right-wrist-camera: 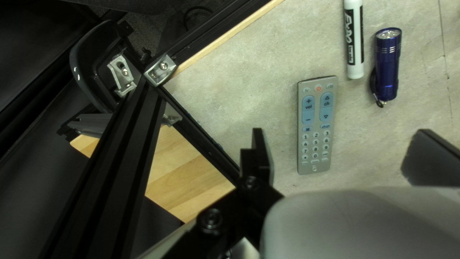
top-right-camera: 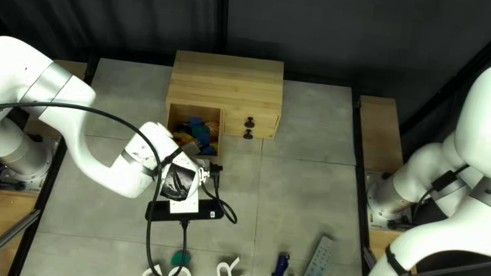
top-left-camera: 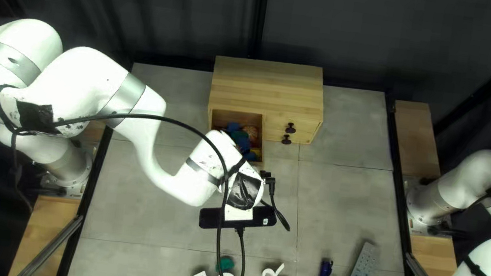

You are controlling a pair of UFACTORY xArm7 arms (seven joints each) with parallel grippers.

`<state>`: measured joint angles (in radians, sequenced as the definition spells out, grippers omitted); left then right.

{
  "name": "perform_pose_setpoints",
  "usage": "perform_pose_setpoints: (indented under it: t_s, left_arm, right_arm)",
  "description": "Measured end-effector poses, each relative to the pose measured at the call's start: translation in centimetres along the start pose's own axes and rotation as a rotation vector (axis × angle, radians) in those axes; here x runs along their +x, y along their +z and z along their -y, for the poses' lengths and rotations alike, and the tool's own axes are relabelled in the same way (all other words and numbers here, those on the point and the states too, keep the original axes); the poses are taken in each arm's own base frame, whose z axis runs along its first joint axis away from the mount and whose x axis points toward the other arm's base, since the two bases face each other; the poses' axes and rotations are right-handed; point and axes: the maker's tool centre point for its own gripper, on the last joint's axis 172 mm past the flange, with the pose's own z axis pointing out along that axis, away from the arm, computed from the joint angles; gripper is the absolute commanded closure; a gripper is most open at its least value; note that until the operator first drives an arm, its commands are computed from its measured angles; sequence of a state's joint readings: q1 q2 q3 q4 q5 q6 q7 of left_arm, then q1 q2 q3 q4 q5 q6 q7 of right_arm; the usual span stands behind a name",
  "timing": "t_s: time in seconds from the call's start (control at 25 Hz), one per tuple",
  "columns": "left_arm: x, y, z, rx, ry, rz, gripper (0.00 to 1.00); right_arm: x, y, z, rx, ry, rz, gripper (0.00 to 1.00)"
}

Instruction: Open drawers and place objects into drawer and close

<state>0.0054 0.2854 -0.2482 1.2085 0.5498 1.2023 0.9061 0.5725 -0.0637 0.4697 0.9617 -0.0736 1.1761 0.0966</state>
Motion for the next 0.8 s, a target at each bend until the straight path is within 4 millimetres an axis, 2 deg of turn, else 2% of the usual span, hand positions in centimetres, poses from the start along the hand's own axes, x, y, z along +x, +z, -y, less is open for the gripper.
perform_pose_setpoints:
  t_s: [0.28,0.4,0.64,0.8]
  left_arm:
    - [0.7,-0.1,-0.5,0.003,0.009,0.000,0.00]
    - [1.0,-1.2,-0.9,0.018,0.019,-0.001,0.00]
    - [1.1,-4.6,-1.4,0.062,0.044,0.010,0.00]
    - [0.8,-4.7,-1.8,0.061,0.056,0.022,0.00]
  right_arm:
    - [0.0,0.0,0.0,0.000,0.000,0.000,0.00]
    - [0.0,0.0,0.0,0.000,0.000,0.000,0.00]
    - [0.0,0.0,0.0,0.000,0.000,0.000,0.00]
    - [0.0,0.0,0.0,0.000,0.000,0.000,0.00]
